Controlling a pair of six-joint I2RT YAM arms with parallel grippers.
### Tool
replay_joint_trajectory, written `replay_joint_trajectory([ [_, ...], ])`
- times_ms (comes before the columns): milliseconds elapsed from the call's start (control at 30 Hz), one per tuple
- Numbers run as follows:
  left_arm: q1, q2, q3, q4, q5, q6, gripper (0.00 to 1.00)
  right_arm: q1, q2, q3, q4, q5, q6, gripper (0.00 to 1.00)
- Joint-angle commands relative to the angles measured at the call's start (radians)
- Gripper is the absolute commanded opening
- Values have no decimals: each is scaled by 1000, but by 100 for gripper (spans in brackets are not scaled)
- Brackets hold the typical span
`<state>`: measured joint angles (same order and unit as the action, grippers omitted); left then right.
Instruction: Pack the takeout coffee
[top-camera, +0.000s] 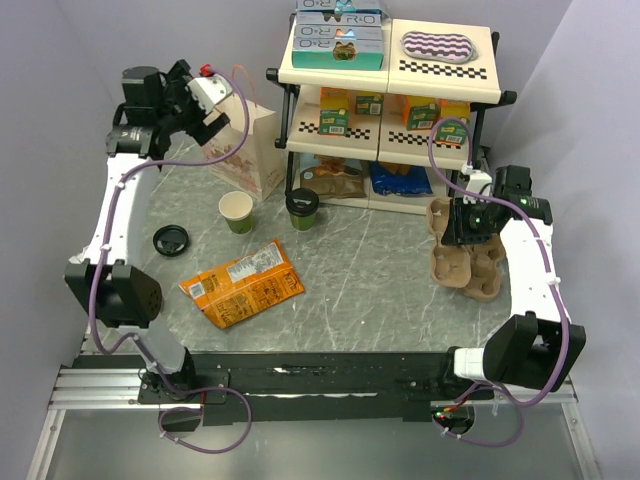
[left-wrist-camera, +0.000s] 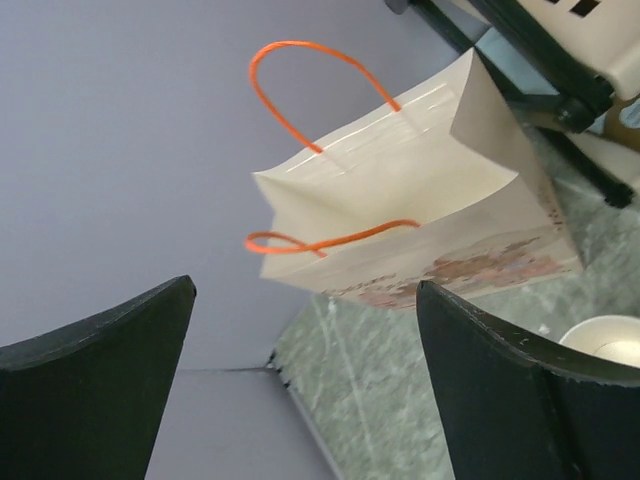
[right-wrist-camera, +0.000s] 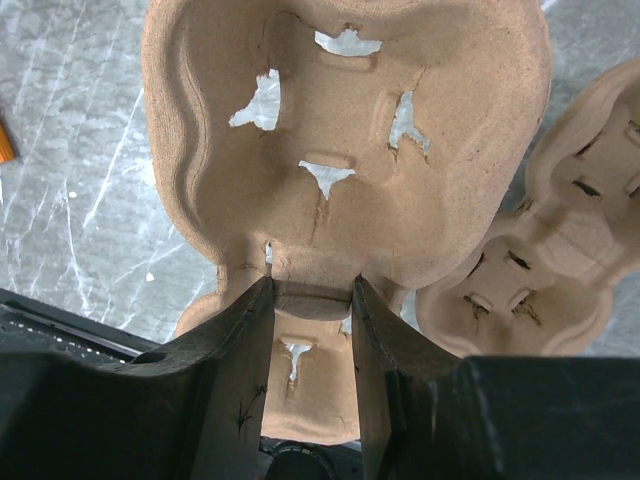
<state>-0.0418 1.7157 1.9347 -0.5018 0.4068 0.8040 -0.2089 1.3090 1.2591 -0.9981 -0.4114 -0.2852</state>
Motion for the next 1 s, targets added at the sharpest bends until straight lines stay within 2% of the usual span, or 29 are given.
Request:
replay_joint_trajectory([
  [0,13,-41,3,-56,30,133,99,5,-24,-3,29,-18,3,0],
  [233,-6,60,38,2,-80,212,100,6,15,49,24,-29,9,0],
  [367,-47,88,-6,185,-184,228,99,5,19,54,23,-29,11,0],
  [500,-76,58,-167,495,-253,239,99,6,3,43,30,-18,12,0],
  [567,-90,45,-210,571,-288,262,98,5,-8,28,35,-9,12,0],
  [833,-101,36,-189,681,-375,274,65,5,-40,-15,50,-3,14,0],
  [867,-101,39,-178,701,-388,276,57,5,-39,-13,50,-4,14,0],
  [933,-98,56,-158,762,-404,287,49,5,-36,-9,53,-7,14,0],
  [967,-93,67,-126,788,-404,294,41,5,-33,-6,52,-6,15,0],
])
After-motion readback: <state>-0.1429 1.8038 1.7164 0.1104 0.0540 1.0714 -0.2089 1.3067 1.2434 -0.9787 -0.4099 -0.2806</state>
